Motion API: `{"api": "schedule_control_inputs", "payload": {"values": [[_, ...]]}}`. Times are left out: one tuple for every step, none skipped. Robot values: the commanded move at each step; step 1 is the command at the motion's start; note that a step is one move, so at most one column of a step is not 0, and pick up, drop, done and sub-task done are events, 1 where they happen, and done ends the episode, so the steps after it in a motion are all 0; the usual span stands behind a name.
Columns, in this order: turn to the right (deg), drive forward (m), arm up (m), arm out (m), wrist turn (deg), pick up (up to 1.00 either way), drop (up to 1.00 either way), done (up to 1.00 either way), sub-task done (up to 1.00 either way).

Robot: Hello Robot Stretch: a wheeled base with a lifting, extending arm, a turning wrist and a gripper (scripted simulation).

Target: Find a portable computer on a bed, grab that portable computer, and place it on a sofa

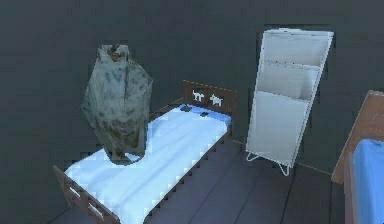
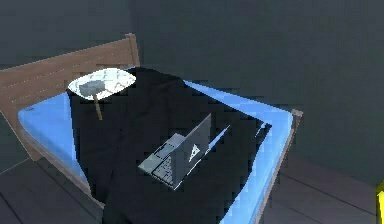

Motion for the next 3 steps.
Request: {"api": "schedule_control_inputs", "payload": {"values": [[0.0,0.0,0.5,0.0,0.0,0.0,0.0,0.0,0.0],[0.0,0.0,0.14,0.0,0.0,0.0,0.0,0.0,0.0],[0.0,0.0,0.0,0.32,0.0,0.0,0.0,0.0,0.0]]}}
